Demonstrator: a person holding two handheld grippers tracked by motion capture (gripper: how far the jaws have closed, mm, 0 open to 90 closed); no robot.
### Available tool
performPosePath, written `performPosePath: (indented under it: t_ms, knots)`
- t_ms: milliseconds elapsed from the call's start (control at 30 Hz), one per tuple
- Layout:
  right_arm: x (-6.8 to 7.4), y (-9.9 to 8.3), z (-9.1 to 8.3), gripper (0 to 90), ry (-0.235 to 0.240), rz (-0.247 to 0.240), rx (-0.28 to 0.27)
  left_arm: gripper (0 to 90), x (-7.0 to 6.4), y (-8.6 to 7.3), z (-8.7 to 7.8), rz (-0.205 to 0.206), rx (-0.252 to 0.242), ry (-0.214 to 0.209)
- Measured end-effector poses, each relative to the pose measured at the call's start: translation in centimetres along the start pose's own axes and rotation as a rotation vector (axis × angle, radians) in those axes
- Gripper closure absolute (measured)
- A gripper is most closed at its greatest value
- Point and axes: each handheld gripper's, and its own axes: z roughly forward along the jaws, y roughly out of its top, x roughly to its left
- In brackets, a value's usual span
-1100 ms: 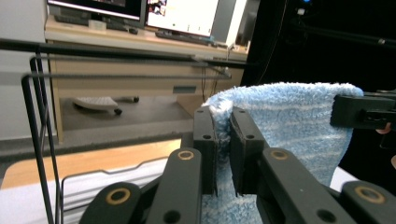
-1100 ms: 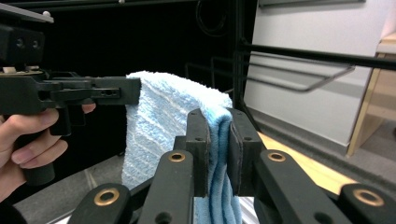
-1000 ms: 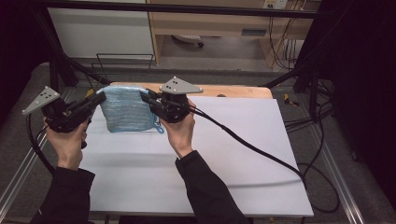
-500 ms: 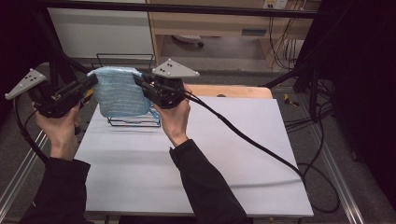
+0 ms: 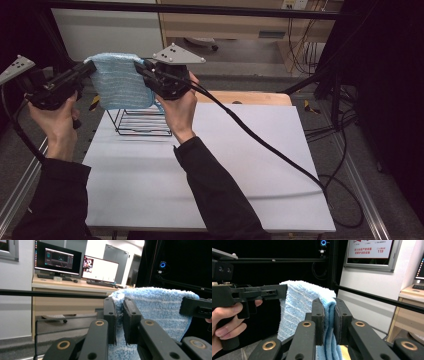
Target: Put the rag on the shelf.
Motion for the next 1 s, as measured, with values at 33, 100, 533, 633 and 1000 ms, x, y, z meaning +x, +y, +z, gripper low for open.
performPosePath:
  t_ms: [33,100,533,633,1000]
  knots:
    - [0.0,0.2,0.1,81.1,-0.002,-0.004,-0.004,82.2,0.0,0.0,0.0,0.0,0.0,0.0]
    - [0.0,0.5,0.2,81.1,-0.003,-0.006,-0.008,82.2,0.1,0.4,0.0,0.0,-0.008,0.001]
    - [0.2,3.1,1.8,81.1,-0.013,-0.031,-0.031,82.2,1.1,2.6,0.6,-0.015,-0.051,0.011]
    - [0.0,3.5,2.1,81.1,-0.02,-0.035,-0.034,82.2,1.3,3.0,1.0,-0.017,-0.059,0.012]
    - [-0.9,4.9,3.0,81.1,-0.035,-0.049,-0.051,82.2,1.6,4.3,2.3,-0.002,-0.073,0.029]
